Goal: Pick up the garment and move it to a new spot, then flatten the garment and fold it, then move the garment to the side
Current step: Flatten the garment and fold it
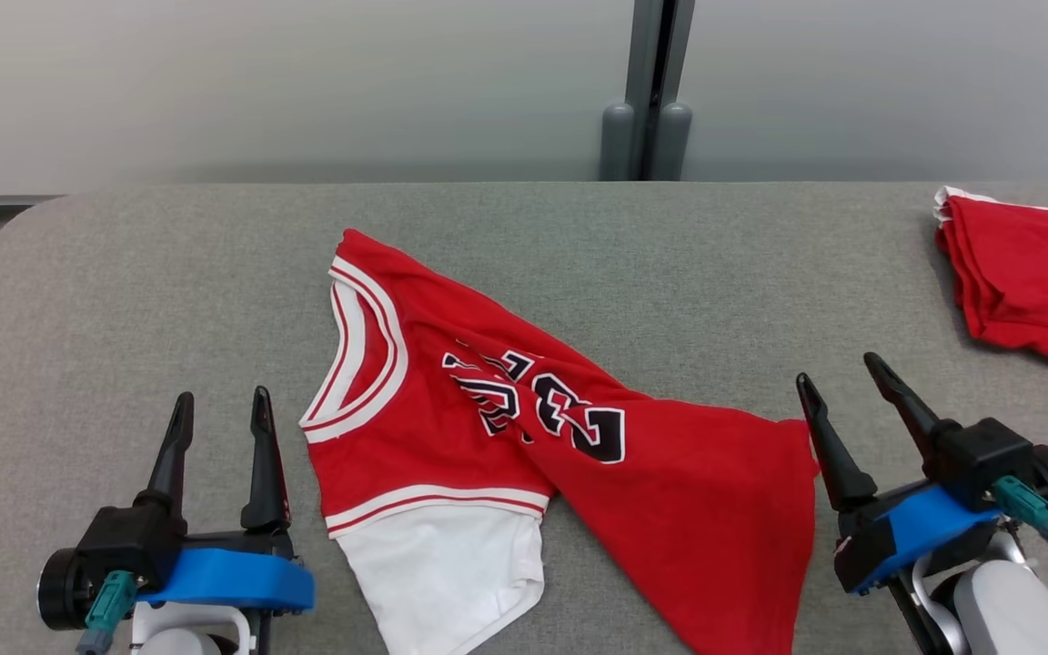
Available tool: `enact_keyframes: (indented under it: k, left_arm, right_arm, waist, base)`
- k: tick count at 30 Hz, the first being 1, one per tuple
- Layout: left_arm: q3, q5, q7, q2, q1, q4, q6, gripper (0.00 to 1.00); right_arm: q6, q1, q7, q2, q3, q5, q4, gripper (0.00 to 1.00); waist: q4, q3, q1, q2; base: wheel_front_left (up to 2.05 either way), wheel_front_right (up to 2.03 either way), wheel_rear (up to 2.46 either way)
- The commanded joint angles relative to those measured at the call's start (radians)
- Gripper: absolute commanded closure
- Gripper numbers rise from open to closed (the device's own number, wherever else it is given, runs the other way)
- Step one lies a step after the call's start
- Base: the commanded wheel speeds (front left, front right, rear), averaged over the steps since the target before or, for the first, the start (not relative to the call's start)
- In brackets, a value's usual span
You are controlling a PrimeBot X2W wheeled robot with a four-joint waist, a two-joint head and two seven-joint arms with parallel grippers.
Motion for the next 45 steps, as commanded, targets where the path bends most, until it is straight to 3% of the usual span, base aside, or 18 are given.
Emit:
enact_keyframes:
  k: [1,19,20,21,22,35,45]
  left_arm:
    - [-0.005,-0.002,-0.005,-0.001,-0.013,-0.002,-0.002,0.00]
    - [-0.015,-0.009,-0.005,-0.001,-0.042,-0.003,0.006,0.00]
    - [-0.014,-0.009,-0.005,-0.001,-0.043,-0.002,0.006,0.00]
    - [-0.014,-0.010,-0.005,-0.001,-0.044,-0.001,0.007,0.00]
    - [-0.015,-0.010,-0.005,-0.001,-0.045,0.000,0.008,0.00]
    - [-0.026,-0.014,-0.005,-0.001,-0.057,0.003,0.005,0.00]
    - [-0.068,-0.035,-0.005,-0.001,-0.097,0.005,0.007,0.00]
  right_arm:
    - [0.000,-0.019,-0.002,0.003,0.006,0.003,0.023,0.00]
    - [0.000,-0.097,-0.013,0.020,0.049,0.028,0.464,0.00]
    - [0.000,-0.101,-0.017,0.020,0.056,0.032,0.475,0.54]
    - [0.000,-0.109,-0.020,0.020,0.063,0.038,0.484,0.69]
    - [0.000,-0.119,-0.020,0.018,0.068,0.043,0.492,1.00]
    - [0.000,-0.307,-0.091,-0.069,0.018,0.064,0.473,1.00]
    - [0.000,-0.536,-0.097,-0.145,-0.014,-0.004,0.601,1.00]
  waist:
    - [0.010,0.007,-0.0001,0.0000]
    - [0.061,0.060,-0.0001,0.0000]
    - [0.060,0.059,-0.0001,0.0000]
    - [0.058,0.059,-0.0001,0.0000]
    - [0.056,0.058,-0.0001,0.0000]
    - [0.059,0.059,-0.0001,0.0000]
    - [0.124,0.126,-0.0001,0.0000]
  base:
    - [0.00,0.00,0.00]
    - [0.00,0.00,0.00]
    - [0.00,0.00,0.00]
    - [0.00,0.00,0.00]
    - [0.00,0.00,0.00]
    - [0.00,0.00,0.00]
    - [0.00,0.00,0.00]
